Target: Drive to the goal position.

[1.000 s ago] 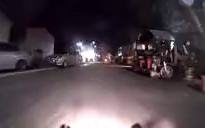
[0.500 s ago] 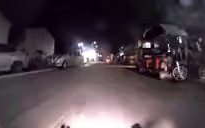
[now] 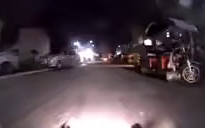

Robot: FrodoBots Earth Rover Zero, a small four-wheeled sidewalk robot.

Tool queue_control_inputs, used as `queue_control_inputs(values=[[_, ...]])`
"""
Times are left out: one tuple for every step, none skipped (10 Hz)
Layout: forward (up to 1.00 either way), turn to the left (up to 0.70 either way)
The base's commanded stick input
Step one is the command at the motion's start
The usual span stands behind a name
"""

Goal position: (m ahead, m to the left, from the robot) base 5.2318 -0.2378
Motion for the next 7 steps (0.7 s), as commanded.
queue_control_inputs(values=[[1.00, 0.00], [1.00, 0.00], [1.00, 0.00], [1.00, -0.05], [1.00, -0.31], [1.00, -0.28], [1.00, -0.03]])
